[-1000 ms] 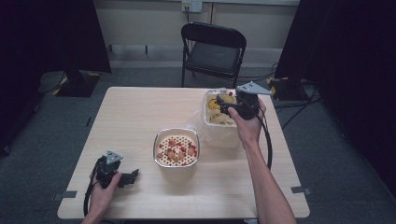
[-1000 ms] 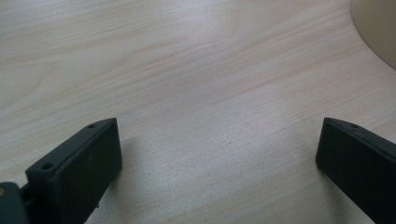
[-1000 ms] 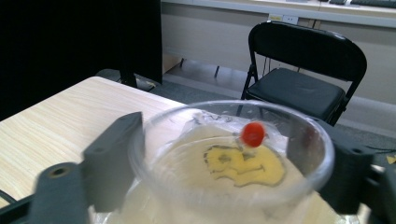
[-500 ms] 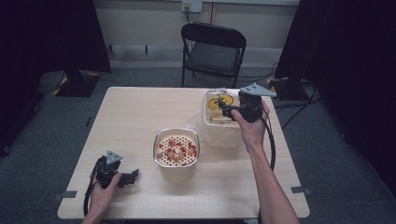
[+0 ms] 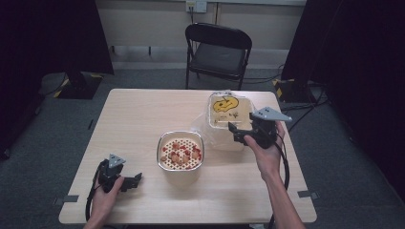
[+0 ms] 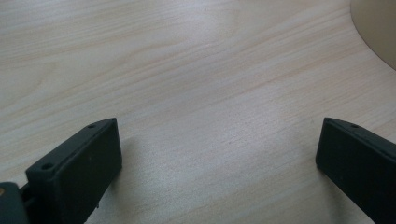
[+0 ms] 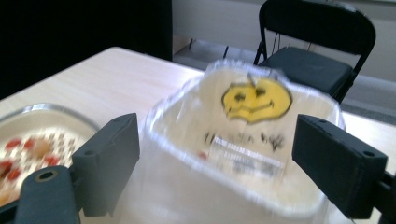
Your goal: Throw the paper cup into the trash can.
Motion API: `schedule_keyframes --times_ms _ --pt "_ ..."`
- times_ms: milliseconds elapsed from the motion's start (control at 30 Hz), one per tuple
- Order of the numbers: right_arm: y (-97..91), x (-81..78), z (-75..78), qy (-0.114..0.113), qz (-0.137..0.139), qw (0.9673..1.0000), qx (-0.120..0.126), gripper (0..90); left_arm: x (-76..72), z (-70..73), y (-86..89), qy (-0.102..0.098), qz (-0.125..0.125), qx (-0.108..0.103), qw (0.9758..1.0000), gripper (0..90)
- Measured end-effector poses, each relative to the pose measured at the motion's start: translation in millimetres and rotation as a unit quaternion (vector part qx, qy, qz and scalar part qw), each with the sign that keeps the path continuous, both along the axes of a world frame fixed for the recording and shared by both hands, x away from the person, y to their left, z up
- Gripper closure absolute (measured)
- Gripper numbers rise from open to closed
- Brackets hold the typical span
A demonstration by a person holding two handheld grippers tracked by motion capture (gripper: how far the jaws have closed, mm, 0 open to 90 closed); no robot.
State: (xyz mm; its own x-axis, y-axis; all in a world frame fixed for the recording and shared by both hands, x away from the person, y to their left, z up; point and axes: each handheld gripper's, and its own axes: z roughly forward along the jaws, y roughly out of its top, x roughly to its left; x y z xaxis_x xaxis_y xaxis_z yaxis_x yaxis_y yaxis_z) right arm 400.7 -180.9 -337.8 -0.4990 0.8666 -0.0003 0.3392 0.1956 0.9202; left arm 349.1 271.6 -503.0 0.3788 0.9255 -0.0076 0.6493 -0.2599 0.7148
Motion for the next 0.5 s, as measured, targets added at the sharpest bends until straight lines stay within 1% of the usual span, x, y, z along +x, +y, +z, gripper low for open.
schedule_keyframes --times_ms 33,100,167,200,367,400,467,500 --pt "-1.0 -4.8 -2.6 -0.002 -0.005 1.0 -0.004 14.6 0.0 0.1 0.1 0.0 0.0 0.001 1.0 0.0" --pt "-3.2 -13.2 -7.5 -0.005 -0.014 0.9999 -0.003 14.6 0.0 0.1 0.1 0.0 0.0 0.001 1.0 0.0" --pt "-5.2 -19.2 -13.2 0.001 -0.014 0.9999 -0.007 15.2 0.0 0.1 0.1 0.0 0.0 0.001 1.0 0.0" --pt "-5.8 -22.9 -15.9 0.001 -0.015 0.9998 -0.01 15.4 0.0 0.1 0.1 0.0 0.0 0.001 1.0 0.0" --pt "-11.6 -40.6 -30.6 0.008 -0.012 0.9999 -0.007 14.8 0.0 0.1 0.1 0.0 0.0 0.001 1.0 0.0" --pt "-12.3 -43.3 -33.8 0.009 -0.015 0.9998 -0.011 14.6 0.0 0.1 0.1 0.0 0.0 0.001 1.0 0.0" --pt "-13.6 -47.4 -41.8 0.014 -0.01 0.9998 -0.013 14.4 0.0 0.1 0.1 0.0 0.0 0.001 1.0 0.0" --pt "-13.6 -47.4 -41.8 0.014 -0.01 0.9998 -0.013 14.4 0.0 0.1 0.1 0.0 0.0 0.001 1.0 0.0"
